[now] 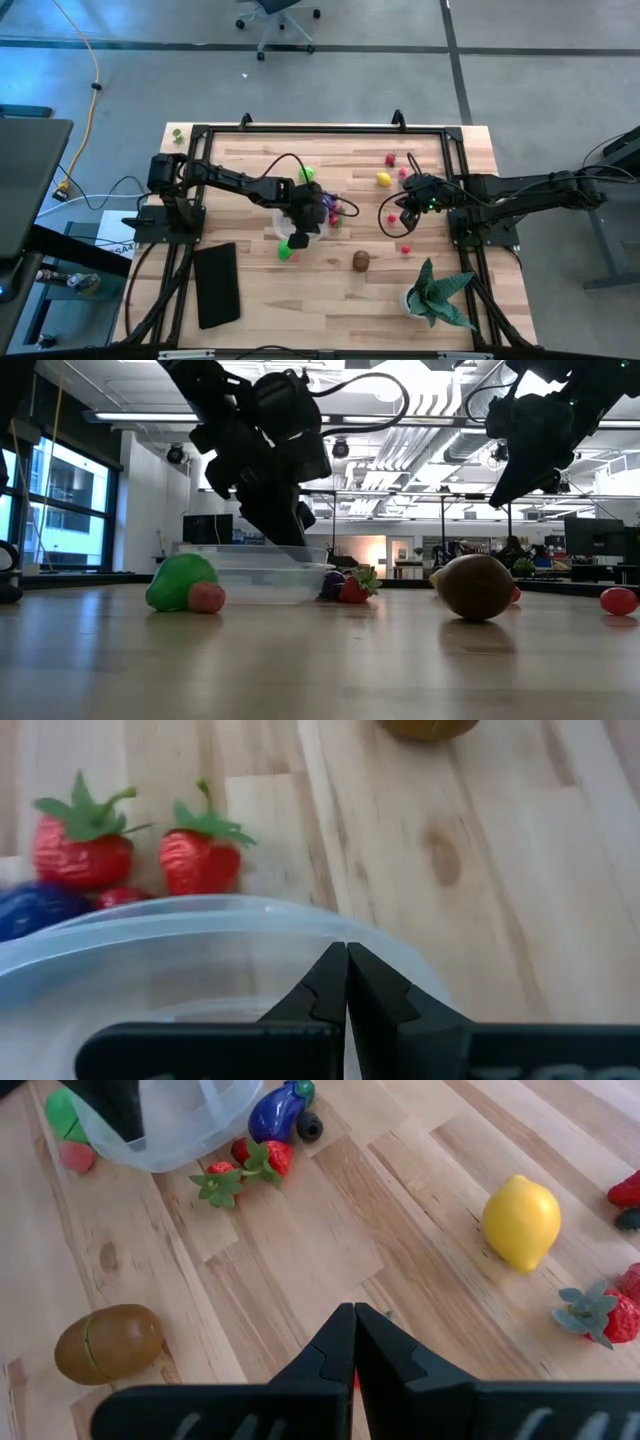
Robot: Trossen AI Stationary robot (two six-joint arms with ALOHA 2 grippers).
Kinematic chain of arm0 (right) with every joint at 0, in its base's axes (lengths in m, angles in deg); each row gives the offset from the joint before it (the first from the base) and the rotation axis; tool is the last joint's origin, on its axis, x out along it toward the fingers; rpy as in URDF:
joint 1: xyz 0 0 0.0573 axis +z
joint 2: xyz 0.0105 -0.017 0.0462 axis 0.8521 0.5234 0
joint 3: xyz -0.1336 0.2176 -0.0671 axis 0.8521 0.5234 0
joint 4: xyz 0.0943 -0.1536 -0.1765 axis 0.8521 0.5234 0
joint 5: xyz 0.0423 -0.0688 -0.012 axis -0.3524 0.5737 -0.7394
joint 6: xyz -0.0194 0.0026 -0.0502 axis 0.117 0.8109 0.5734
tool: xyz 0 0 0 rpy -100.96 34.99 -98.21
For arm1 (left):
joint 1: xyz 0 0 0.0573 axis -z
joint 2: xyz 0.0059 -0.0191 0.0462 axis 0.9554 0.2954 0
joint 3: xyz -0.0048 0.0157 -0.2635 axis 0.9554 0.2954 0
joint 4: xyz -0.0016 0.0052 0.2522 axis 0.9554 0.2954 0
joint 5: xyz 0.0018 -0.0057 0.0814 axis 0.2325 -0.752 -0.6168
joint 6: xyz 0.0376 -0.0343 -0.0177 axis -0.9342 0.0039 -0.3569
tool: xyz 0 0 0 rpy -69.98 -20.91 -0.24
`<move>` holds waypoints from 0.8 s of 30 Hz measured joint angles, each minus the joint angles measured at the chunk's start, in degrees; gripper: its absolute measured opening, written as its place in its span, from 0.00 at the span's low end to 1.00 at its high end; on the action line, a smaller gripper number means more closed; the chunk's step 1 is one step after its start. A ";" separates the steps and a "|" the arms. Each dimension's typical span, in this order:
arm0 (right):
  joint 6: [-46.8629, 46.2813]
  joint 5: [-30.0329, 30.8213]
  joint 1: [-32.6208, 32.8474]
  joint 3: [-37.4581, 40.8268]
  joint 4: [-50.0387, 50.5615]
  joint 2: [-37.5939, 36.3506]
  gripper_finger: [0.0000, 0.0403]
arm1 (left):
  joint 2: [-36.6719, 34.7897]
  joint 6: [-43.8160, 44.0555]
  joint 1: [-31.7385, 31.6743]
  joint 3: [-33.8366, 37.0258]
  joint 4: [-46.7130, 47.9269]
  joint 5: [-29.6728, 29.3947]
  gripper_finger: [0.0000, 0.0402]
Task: Pick and placing Produce into tupperware
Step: Prepare the transparent bin in the center of the table
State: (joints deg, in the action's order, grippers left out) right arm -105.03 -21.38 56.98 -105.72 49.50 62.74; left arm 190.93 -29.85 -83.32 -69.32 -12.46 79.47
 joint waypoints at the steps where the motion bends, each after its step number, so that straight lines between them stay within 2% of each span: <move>1: 0.00 -0.02 0.00 0.00 0.01 0.00 0.00 | 0.00 -0.28 -0.02 0.00 0.19 -1.30 0.00; 8: -0.01 -0.19 0.00 0.00 -0.01 0.01 0.00 | 0.45 -0.84 -1.41 -0.02 -0.78 -4.16 0.00; 14: -0.02 0.05 -0.02 0.00 -0.20 0.00 0.00 | 0.57 -1.81 -4.22 -0.04 -2.15 -4.12 0.00; 24: -0.02 0.51 0.00 0.00 -0.24 0.00 0.00 | 0.40 -5.15 -4.53 -0.04 -1.80 -3.40 0.00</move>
State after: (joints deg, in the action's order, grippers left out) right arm -105.05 -20.87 56.98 -105.72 49.26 62.74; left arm 191.33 -35.00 -87.86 -69.36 -14.26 76.07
